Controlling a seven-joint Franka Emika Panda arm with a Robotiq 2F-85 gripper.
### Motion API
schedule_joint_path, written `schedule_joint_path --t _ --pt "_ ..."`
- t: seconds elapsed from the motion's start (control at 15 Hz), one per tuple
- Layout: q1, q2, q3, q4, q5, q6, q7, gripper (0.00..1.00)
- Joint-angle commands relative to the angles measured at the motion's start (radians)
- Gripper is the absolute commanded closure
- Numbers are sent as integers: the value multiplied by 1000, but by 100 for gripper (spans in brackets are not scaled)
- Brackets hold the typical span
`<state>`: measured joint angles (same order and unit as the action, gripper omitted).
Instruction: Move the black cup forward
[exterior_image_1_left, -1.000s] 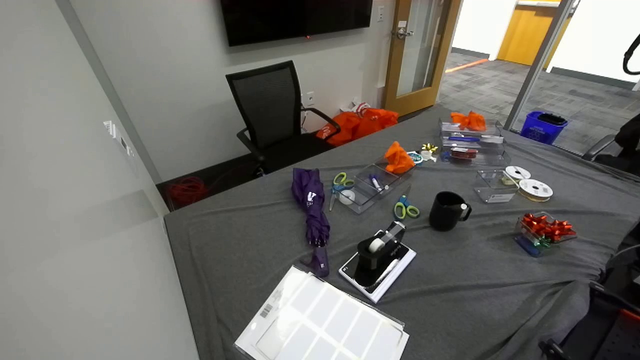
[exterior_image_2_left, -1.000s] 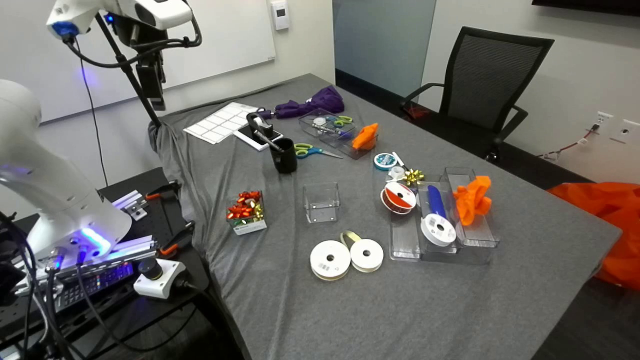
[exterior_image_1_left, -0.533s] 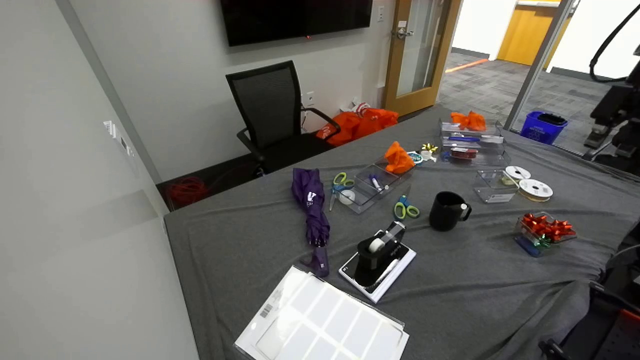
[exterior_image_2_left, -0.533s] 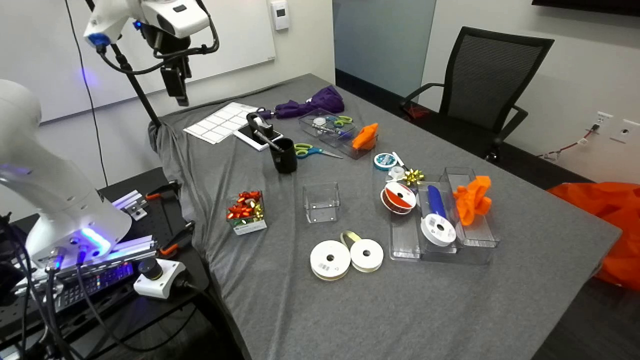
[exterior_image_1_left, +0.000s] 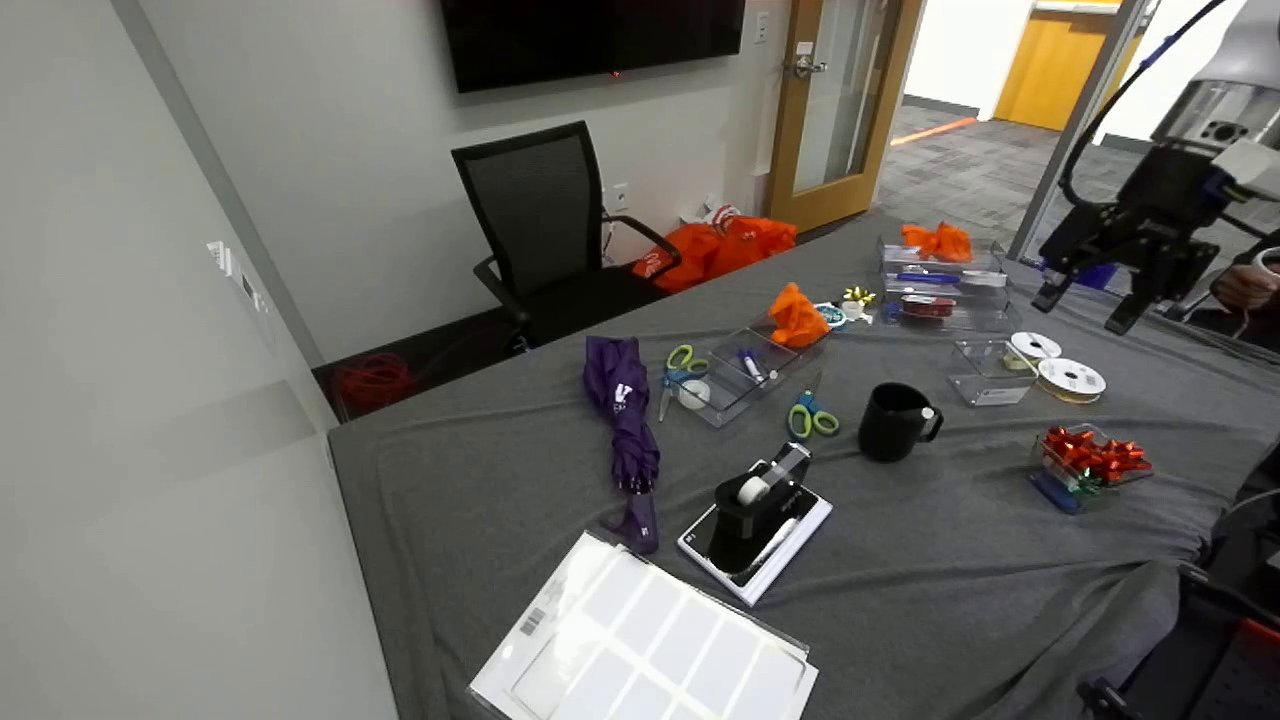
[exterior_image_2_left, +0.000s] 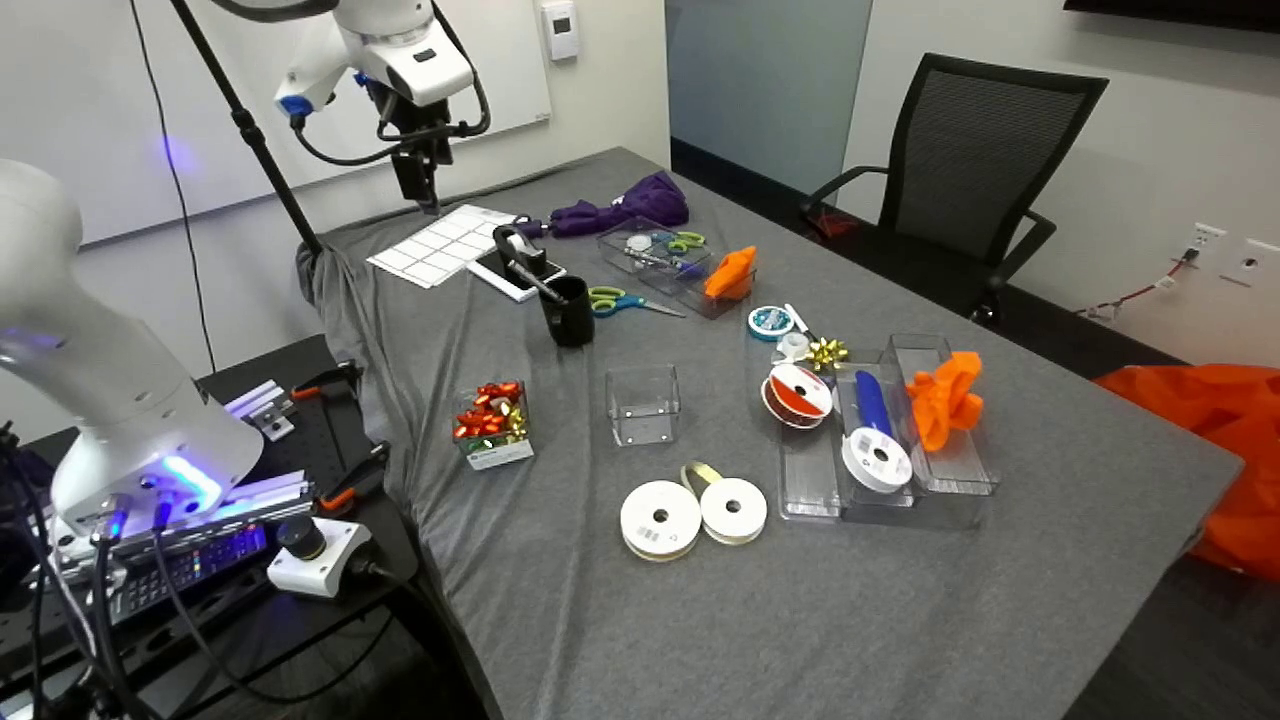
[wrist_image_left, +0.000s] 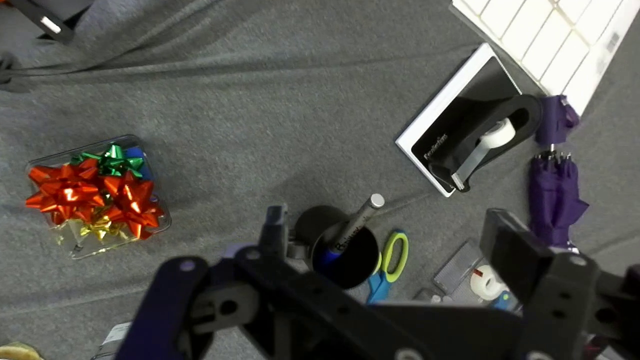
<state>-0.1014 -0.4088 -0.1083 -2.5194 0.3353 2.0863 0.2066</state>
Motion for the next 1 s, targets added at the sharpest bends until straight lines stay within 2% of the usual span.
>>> schedule_joint_path --t 0.0,0.6,0.93 --pt "4 102 33 38 33 85 81 0" --pt "9 319 71 87 -7 354 298 0" --pt "18 417 71 121 -88 412 416 0"
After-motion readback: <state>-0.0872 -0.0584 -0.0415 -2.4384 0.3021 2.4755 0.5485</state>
